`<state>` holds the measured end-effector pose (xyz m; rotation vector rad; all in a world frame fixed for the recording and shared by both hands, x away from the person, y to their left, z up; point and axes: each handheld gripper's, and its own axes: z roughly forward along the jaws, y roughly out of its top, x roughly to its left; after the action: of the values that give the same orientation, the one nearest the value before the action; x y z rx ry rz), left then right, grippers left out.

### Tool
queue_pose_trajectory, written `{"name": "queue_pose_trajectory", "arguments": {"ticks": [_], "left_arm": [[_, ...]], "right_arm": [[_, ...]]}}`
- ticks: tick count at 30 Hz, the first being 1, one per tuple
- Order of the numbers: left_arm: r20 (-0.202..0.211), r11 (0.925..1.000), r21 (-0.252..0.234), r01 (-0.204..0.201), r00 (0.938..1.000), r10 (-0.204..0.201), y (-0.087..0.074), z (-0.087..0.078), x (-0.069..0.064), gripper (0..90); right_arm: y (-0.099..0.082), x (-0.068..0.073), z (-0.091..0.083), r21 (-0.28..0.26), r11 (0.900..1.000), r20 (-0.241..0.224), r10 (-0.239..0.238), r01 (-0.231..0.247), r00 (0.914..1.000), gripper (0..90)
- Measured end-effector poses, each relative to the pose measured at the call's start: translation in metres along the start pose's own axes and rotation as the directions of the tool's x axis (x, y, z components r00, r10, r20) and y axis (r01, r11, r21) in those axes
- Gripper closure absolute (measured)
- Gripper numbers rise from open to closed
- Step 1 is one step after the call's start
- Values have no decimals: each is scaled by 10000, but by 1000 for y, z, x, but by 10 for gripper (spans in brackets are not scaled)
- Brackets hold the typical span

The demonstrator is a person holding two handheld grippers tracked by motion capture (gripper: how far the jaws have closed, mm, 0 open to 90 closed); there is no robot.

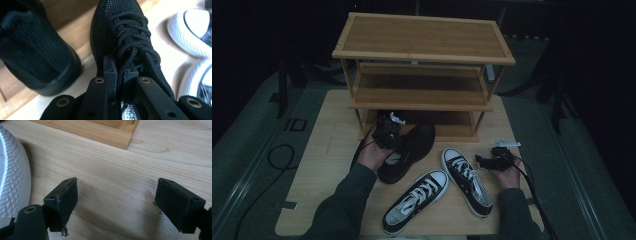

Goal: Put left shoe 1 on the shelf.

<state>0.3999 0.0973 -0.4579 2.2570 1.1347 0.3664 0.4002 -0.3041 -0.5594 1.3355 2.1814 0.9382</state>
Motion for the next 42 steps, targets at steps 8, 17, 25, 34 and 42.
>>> {"name": "queue_pose_trajectory", "arguments": {"ticks": [8, 17, 25, 34, 42], "left_arm": [[-786, 9988, -274, 406, 9960, -426, 20, 10, 12, 852], [-1422, 9924, -538, 1111, 9828, -1177, 22, 21, 19, 852], [-1786, 9847, -875, 1504, 9701, -1640, 23, 25, 20, 851], [-1716, 9893, -809, 1215, 9760, -1339, 20, 23, 21, 671], [-949, 9864, -1152, 1172, 9872, -1283, 9, 8, 25, 563]], "right_arm": [[0, 0, 0, -2, 10000, -3, 3, -3, 10000, 184], [0, 0, 0, 0, 10000, -7, -4, 4, 10000, 184], [0, 0, 0, 0, 10000, -8, -7, 7, 10000, 184], [0, 0, 0, -1, 10000, -9, -7, 7, 10000, 184], [0, 0, 0, -3, 10000, -7, -7, 7, 10000, 184]]}}
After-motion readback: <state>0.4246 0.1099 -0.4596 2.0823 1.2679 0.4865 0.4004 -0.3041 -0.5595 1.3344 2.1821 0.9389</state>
